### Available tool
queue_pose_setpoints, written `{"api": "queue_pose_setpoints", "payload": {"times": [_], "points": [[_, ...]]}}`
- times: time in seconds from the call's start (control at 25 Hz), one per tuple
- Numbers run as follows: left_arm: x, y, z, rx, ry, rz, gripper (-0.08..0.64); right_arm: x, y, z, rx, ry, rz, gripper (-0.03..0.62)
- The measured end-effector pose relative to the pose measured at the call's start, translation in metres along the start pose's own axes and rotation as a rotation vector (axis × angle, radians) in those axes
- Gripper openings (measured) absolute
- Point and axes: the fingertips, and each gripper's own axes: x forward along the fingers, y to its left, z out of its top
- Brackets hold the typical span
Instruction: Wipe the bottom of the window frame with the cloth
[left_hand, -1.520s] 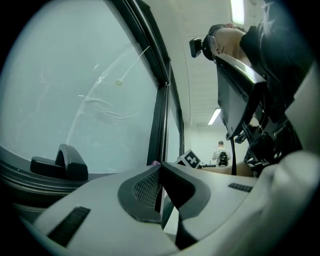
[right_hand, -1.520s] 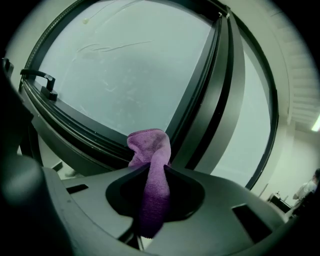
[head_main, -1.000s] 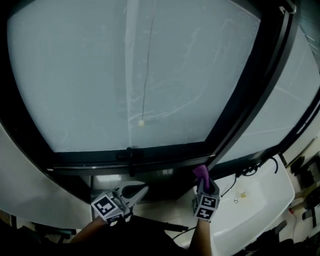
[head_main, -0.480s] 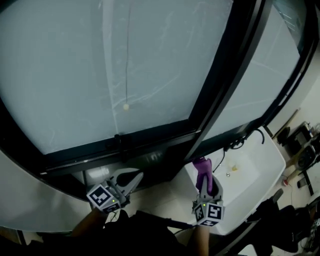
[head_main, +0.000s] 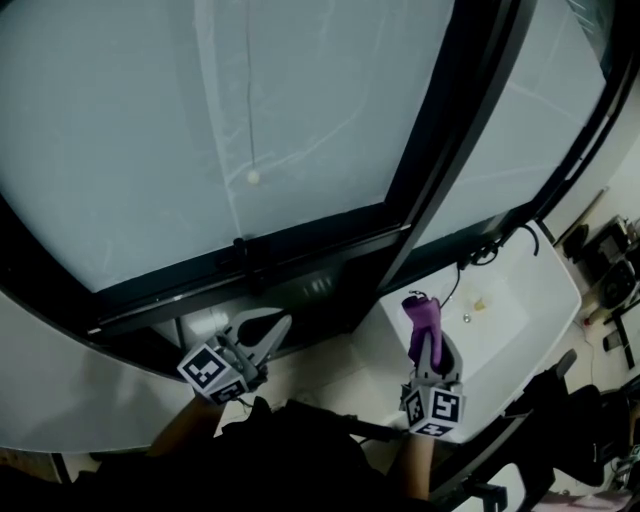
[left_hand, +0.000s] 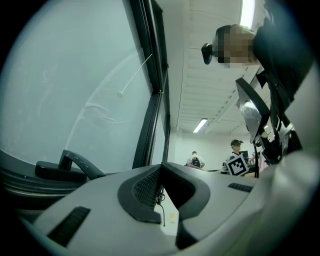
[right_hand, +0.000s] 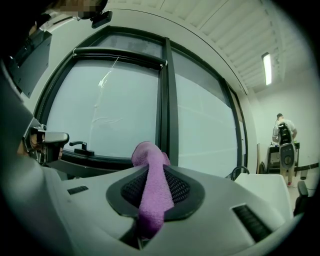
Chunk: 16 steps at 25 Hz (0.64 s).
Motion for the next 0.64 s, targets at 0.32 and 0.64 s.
{"api": "queue_pose_setpoints", "payload": {"times": [0.32, 0.64], "points": [[0.014, -0.004, -0.001, 0.021, -0.004, -0.024, 0.000, 0.012, 0.008, 0.005, -0.048, 0.006, 0.040, 0.060], [0.032, -0.014, -0.004, 0.041, -0.007, -0.086, 0.000, 0.016, 0.007, 0.011, -0.019, -0.011, 0.025, 0.060]]}}
